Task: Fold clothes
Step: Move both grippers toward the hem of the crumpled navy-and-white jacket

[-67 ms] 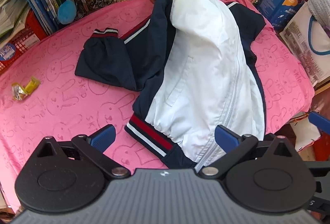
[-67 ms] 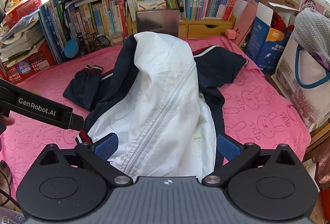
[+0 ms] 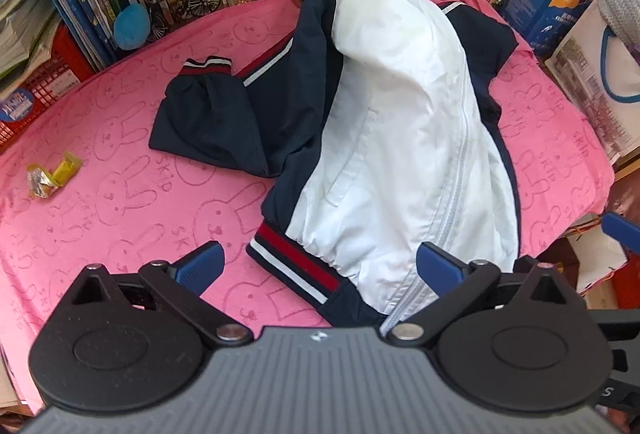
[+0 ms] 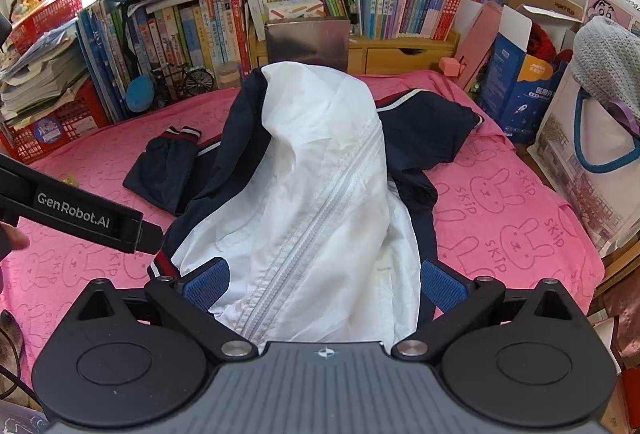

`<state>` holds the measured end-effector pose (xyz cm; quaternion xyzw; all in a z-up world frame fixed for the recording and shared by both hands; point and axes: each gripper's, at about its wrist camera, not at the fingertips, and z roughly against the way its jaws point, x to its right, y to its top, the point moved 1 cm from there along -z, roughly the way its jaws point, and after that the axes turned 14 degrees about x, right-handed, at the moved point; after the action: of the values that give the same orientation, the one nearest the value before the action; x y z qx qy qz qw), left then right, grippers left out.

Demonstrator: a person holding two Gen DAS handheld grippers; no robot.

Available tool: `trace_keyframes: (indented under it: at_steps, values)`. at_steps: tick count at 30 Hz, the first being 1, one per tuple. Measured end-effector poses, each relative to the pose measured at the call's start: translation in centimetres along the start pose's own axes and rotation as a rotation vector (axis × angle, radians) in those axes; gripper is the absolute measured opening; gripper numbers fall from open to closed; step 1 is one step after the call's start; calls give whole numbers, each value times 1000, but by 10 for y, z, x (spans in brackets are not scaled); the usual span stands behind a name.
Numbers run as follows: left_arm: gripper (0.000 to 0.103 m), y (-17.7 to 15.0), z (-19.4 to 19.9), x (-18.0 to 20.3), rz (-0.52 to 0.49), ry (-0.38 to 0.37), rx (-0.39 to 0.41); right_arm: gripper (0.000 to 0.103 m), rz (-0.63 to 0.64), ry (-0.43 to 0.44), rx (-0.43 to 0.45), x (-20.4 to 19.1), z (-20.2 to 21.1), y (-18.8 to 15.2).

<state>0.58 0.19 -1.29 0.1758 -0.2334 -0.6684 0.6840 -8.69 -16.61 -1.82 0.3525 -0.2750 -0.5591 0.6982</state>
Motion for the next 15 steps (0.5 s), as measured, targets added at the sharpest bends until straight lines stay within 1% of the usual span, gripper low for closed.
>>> trace_keyframes:
  at_steps: [6,9,12,15]
  values:
    - [103,1,-7,-8,-23,8,-30,103,-3,0,2,2,-1,1]
    - [103,-3,4,15,-32,47,1,103,-3,-1,3,-3,-3,2]
    - [103,-4,3,13,-35,50,-1,103,-2,2,5,-9,-6,1]
    - [103,-5,3,12,-34,51,-4,103,0,11,-1,-6,-9,2]
